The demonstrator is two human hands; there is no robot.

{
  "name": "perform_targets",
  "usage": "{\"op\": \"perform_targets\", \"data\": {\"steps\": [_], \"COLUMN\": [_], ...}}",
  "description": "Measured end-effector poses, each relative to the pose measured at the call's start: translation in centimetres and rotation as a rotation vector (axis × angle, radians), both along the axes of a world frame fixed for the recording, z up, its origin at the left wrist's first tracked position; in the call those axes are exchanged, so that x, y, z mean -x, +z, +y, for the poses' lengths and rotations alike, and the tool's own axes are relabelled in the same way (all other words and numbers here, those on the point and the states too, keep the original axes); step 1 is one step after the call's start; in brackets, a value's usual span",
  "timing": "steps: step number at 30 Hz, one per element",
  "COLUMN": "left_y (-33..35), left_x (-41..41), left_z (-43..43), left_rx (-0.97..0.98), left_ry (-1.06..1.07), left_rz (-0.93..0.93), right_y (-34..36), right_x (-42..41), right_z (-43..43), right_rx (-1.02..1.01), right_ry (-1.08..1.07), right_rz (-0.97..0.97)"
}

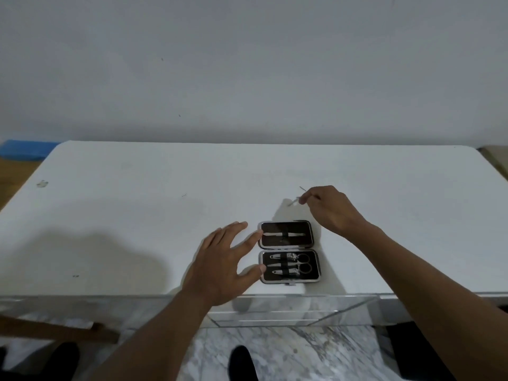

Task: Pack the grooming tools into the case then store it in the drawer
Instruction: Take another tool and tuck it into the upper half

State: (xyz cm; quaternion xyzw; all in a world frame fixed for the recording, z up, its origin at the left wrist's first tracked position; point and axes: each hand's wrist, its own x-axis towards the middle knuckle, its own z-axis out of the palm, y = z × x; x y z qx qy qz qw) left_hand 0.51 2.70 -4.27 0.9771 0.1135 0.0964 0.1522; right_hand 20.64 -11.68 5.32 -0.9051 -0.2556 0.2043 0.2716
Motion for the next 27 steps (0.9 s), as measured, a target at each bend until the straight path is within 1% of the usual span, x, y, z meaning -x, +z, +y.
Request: {"op": "perform_targets", "data": {"steps": [4,8,13,17,20,27], "left_y": [-0.1,-0.5,-0.5,-0.6,-0.7,-0.6], "left_x": [0.0,0.1,0.1,0.1,0.2,0.1], "left_z": [0.0,0.1,0.1,0.2,0.2,0.1], "left_rx": [-0.011,-0.016,-0.015,-0.017,-0.005,-0.004], "left_ry": [-0.001,0.003,-0.001,0.002,0.005,0.004], "left_rz": [0.011,0.006,0.008,0.010,0.007,0.010], "right_y": [-0.3,-1.4,-1.8,-2.0,-2.2,-2.2], "right_x": [2.3,3.6,3.8,3.8,3.6,3.1], "right_z": [-2.7,-4.0,-4.1,-3.6,-3.4,-4.3], "right_rx": [-0.016,0.006,-0.015,0.007,0.030,0.017], "right_ry": [0.059,0.129,0.090,0.087,0.097,0.115], "right_rz": [0.030,-0.024,-0.070,-0.085,-0.122,-0.141]}}
